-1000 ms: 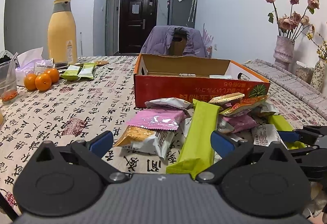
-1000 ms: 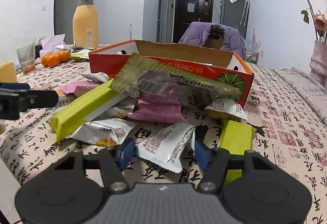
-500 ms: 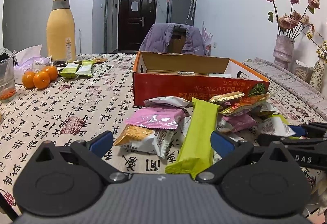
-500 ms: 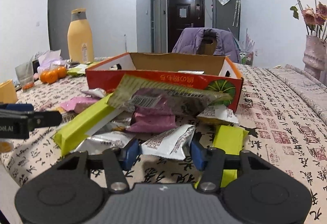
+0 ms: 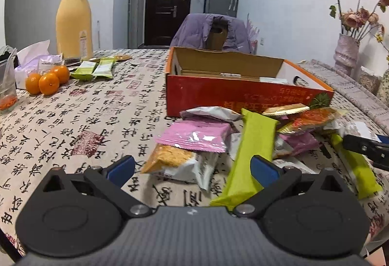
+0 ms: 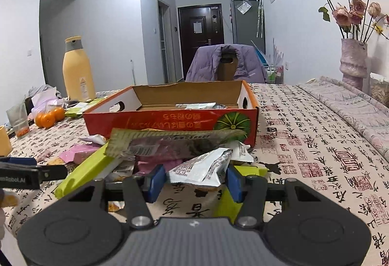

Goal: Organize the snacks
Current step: 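Grasp a white snack packet with the right gripper while the left grasps a cracker packet, then carry both held packets over the cardboard box and open both grippers inside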

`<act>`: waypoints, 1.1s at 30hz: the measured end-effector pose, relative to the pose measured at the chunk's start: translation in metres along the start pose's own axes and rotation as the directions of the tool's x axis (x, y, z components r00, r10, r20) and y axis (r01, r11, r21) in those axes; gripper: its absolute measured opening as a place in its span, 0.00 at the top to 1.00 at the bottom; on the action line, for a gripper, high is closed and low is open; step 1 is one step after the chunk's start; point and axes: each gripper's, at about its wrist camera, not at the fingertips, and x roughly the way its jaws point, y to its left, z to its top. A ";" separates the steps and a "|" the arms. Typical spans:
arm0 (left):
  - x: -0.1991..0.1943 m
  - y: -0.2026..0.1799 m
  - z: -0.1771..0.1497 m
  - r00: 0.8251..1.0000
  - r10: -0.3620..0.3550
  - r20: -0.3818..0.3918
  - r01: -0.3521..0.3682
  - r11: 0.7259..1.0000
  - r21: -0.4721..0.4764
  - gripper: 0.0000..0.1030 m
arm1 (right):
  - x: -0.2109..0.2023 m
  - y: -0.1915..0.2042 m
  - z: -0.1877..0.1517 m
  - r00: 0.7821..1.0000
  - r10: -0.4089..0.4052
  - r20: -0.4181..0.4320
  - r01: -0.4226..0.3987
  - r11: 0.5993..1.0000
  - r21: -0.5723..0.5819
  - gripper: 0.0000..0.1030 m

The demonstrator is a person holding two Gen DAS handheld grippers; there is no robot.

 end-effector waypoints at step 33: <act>0.021 0.009 0.007 0.999 0.008 -0.054 -0.007 1.000 0.011 0.45 | -0.009 -0.003 -0.004 0.999 0.032 0.021 -0.033 0.999 0.028 0.48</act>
